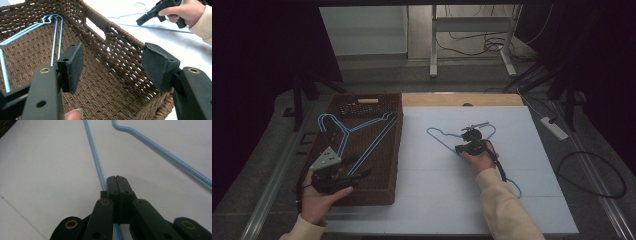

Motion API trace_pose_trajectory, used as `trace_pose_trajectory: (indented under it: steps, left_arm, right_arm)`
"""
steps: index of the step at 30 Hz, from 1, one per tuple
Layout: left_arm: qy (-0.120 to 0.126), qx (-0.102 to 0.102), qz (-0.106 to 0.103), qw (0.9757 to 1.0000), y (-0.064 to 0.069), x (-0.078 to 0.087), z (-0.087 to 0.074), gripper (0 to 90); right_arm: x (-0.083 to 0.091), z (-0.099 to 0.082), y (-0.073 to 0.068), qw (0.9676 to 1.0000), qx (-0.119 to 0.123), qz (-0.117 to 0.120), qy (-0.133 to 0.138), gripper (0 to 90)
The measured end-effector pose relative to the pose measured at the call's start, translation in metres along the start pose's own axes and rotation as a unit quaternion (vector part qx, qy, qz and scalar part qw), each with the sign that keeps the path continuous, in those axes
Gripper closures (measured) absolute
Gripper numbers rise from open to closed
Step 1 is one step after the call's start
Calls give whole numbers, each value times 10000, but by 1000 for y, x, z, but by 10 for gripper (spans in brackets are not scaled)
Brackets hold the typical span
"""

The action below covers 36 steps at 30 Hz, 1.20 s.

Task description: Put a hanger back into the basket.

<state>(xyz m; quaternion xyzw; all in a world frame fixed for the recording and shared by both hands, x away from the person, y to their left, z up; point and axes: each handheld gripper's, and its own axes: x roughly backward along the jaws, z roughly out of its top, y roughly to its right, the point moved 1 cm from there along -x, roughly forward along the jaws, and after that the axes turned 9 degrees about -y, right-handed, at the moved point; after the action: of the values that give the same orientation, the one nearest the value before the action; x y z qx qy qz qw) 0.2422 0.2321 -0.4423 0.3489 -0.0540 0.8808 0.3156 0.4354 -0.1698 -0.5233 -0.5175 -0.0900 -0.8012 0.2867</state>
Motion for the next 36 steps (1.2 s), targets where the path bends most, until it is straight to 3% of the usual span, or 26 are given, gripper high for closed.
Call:
trace_pose_trajectory:
  steps: [6,17,36]
  left_arm:
    - [10,-8,2,10000,1,1,0,349]
    - [-10,-18,5,10000,1,0,0,349]
    - [-12,-32,8,10000,3,0,1,349]
  right_arm:
    - [5,-11,-14,9992,263,183,-219,900]
    - [20,-49,-40,9952,749,455,-445,900]
    - [36,-83,-51,9905,1067,646,-584,900]
